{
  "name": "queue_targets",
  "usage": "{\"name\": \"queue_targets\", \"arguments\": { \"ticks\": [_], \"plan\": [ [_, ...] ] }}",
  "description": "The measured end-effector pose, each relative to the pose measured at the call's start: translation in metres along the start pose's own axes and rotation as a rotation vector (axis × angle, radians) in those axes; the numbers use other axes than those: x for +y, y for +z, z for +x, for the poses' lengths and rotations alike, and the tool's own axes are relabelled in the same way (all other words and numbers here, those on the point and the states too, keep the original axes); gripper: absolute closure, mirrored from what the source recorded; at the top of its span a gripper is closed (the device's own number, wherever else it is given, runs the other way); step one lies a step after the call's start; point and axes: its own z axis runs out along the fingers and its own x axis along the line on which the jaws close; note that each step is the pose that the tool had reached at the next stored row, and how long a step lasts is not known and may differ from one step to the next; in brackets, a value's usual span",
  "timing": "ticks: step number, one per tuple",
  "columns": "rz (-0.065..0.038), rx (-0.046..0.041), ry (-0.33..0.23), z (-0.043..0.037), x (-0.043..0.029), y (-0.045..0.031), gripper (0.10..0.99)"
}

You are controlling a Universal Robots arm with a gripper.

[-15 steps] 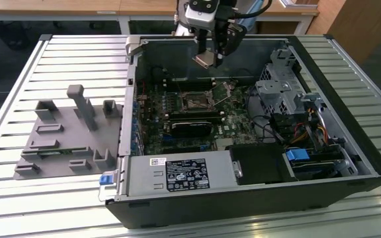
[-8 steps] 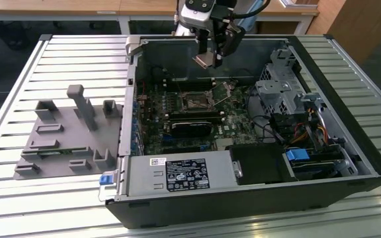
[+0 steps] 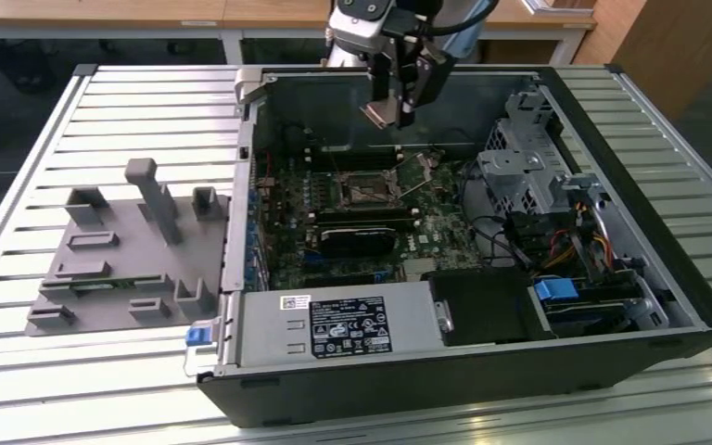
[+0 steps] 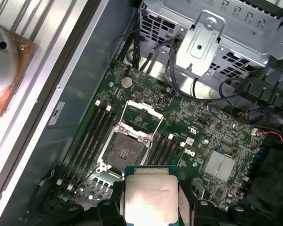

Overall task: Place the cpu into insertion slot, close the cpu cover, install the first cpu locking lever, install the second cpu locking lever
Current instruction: 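Place the cpu into insertion slot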

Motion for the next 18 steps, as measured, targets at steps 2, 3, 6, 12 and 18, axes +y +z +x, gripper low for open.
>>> {"name": "queue_targets", "arguments": {
  "ticks": [2,3,6,12,18],
  "plan": [
    [0.001,-0.0017,0.029,0.0,0.0,0.0002,0.545],
    [0.001,-0.0025,0.043,0.0,0.0,0.0002,0.545],
    [0.001,-0.005,0.09,0.0,0.0,0.0006,0.545],
    [0.003,-0.0105,0.188,0.0,0.0,0.0011,0.545],
    [0.004,-0.0161,0.29,0.0,-0.0001,0.0016,0.545]
  ]
}}
